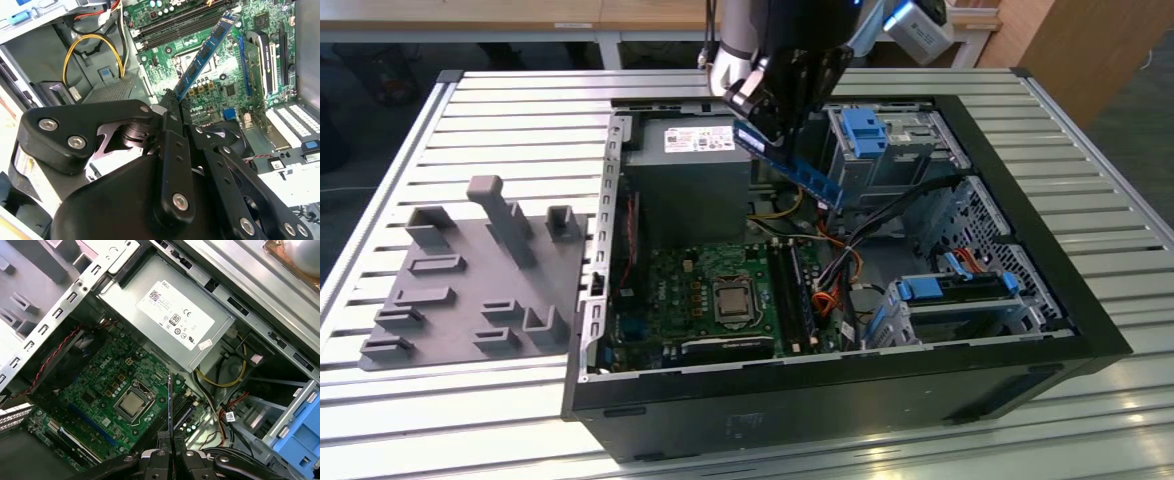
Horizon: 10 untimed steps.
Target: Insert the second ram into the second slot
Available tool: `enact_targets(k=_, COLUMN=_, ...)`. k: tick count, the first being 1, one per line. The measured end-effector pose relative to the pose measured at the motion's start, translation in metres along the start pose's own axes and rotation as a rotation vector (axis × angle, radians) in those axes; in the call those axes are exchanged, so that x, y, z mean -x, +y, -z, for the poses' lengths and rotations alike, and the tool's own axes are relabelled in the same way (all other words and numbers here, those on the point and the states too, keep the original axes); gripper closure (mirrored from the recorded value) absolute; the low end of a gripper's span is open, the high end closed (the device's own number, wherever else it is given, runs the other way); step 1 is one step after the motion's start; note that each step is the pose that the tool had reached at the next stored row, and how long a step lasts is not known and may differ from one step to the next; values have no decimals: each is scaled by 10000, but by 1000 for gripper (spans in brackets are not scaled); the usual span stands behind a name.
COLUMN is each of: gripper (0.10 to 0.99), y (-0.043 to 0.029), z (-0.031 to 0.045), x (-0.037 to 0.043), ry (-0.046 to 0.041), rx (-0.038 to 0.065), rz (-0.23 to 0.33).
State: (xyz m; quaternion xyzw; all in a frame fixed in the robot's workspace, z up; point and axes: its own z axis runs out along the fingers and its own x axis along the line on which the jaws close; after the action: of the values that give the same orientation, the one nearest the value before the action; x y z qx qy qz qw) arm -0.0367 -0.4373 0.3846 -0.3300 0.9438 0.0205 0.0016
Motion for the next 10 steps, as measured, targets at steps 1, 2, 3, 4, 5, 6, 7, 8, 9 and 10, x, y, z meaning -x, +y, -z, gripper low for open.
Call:
enact_targets(k=1, gripper=949, y=0, z=0, x=0, ry=-2, rx=0, rz=-47)
enact_targets(k=2, gripper=949, y=0, z=0, x=0, ry=-4, rx=-1, rz=-93)
enact_targets(k=3, gripper=949, y=0, z=0, x=0, ry=-6, rx=-2, rz=-140)
enact_targets(k=4, gripper=949, y=0, z=0, x=0, ry=-8, rx=-3, rz=-191)
enact_targets(k=5, gripper=949, y=0, z=0, x=0, ry=-10, rx=-3, rz=-239)
enact_targets(k=6, gripper=949, y=0, z=0, x=0, ry=-12, rx=-5, rz=-287)
enact_targets(k=7, gripper=949, y=0, z=0, x=0, ry=-14, rx=-5, rz=-333)
enact_targets(k=8, gripper=949, y=0, z=0, x=0, ry=-15, rx=-6, rz=-378)
enact_targets(k=9, gripper=949, y=0, z=0, x=0, ry=-16, rx=-7, rz=-424)
enact_targets(k=10, gripper=949, y=0, z=0, x=0, ry=-18, rx=-8, rz=-469)
